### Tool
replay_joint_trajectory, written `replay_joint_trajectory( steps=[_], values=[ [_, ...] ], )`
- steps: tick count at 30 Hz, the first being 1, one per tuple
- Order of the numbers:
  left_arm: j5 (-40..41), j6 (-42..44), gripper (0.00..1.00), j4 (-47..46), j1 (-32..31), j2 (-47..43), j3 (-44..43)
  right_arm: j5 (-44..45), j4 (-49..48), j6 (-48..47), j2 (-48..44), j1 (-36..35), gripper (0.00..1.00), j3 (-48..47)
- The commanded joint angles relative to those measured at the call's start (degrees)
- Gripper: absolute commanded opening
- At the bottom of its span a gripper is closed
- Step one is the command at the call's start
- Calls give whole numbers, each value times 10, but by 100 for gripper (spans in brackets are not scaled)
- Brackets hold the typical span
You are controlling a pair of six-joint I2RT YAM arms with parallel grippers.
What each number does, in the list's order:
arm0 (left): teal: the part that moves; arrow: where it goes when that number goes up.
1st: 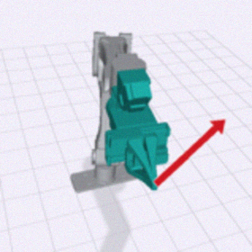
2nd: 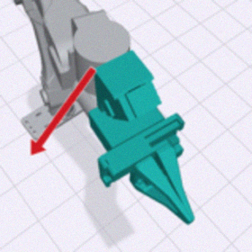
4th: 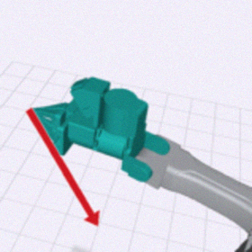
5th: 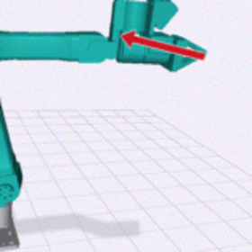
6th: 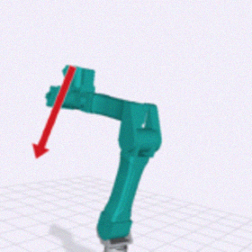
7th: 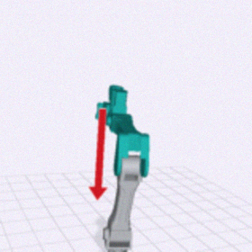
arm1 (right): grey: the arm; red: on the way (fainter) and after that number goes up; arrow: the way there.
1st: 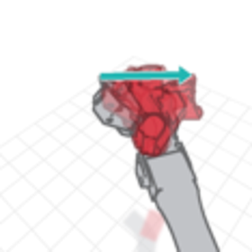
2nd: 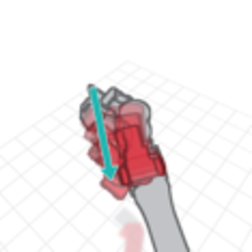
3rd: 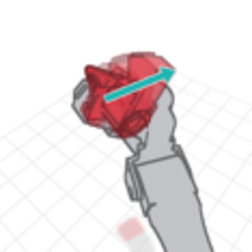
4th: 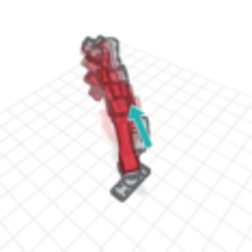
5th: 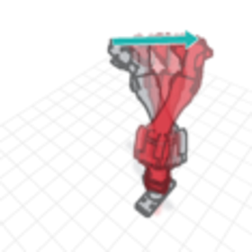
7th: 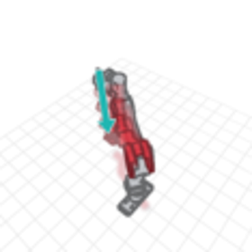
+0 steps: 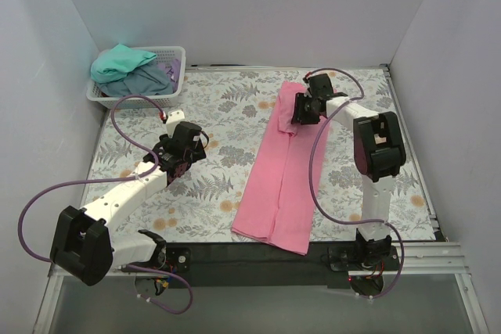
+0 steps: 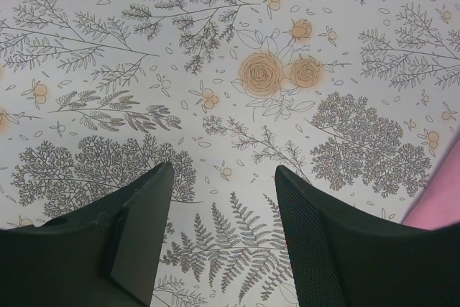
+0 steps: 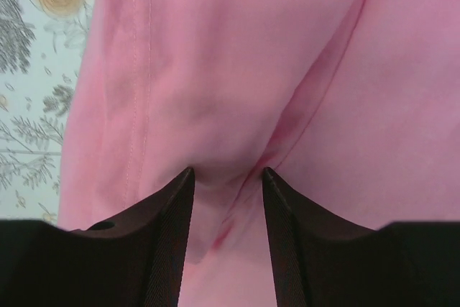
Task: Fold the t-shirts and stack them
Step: Fold the tshirt
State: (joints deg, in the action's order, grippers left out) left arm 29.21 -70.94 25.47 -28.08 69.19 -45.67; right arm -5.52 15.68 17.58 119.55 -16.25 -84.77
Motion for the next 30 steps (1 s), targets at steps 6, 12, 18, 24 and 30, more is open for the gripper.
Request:
replay_joint_trajectory(
  steps=[6,12,18,24,30],
  values=[
    [-4,-1,57,-2,3,2,-9,-85,-6,-59,119,1,49,-138],
    [-6,-1,57,-2,3,15,-10,-146,37,-105,192,-25,49,-258],
    [-13,-1,57,-3,3,24,-9,-115,42,-101,199,-31,49,-324],
    [-49,11,59,-12,3,39,-6,-31,54,-97,76,-26,49,-267],
    [-163,-20,62,22,-1,75,-33,34,130,-77,-135,-26,50,-59]
  ],
)
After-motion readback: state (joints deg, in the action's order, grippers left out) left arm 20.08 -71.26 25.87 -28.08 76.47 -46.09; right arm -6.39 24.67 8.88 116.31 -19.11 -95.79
